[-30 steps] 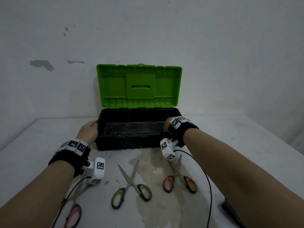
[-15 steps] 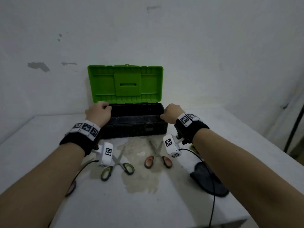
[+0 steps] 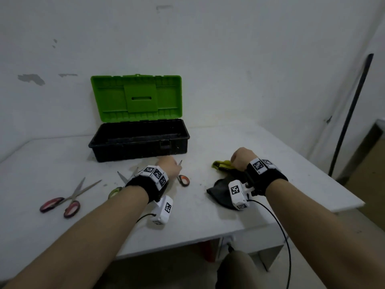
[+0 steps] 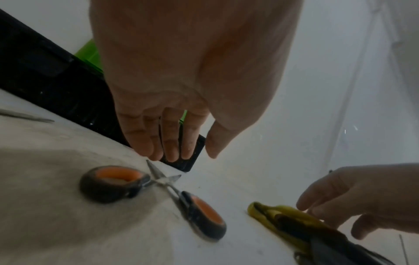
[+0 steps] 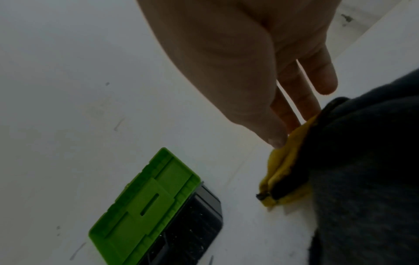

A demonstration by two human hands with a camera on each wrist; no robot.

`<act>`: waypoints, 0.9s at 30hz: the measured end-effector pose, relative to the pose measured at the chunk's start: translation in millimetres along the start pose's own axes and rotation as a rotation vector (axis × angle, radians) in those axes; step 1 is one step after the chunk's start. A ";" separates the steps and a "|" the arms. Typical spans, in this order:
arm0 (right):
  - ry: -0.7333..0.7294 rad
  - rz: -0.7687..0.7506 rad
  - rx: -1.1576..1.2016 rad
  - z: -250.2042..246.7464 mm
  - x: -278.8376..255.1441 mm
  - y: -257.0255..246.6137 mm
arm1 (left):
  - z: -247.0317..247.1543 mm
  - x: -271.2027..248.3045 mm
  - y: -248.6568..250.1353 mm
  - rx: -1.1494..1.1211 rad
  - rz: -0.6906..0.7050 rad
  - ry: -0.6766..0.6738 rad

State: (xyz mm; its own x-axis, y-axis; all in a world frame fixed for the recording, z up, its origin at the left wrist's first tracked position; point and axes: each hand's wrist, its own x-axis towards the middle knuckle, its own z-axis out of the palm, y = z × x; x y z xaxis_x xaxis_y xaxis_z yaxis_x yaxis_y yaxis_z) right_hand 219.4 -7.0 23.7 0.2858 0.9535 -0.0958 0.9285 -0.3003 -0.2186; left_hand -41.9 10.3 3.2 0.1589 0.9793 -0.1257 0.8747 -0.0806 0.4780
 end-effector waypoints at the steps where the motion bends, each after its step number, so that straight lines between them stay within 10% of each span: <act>1: -0.001 0.012 0.001 2.7 -1.1 2.9 | 3.3 3.3 -1.7 0.040 -0.020 0.001; 27: 0.036 -0.269 0.797 7.8 -21.3 -37.7 | 3.4 1.4 -19.3 0.291 -0.070 -0.061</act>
State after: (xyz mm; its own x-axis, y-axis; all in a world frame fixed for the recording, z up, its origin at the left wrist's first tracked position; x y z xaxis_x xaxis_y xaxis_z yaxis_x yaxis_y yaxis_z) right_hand 176.4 -16.2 26.5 0.0984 0.9914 0.0859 0.5244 0.0217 -0.8512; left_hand -57.0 12.6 -9.1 0.1132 0.9721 -0.2053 0.9774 -0.0718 0.1987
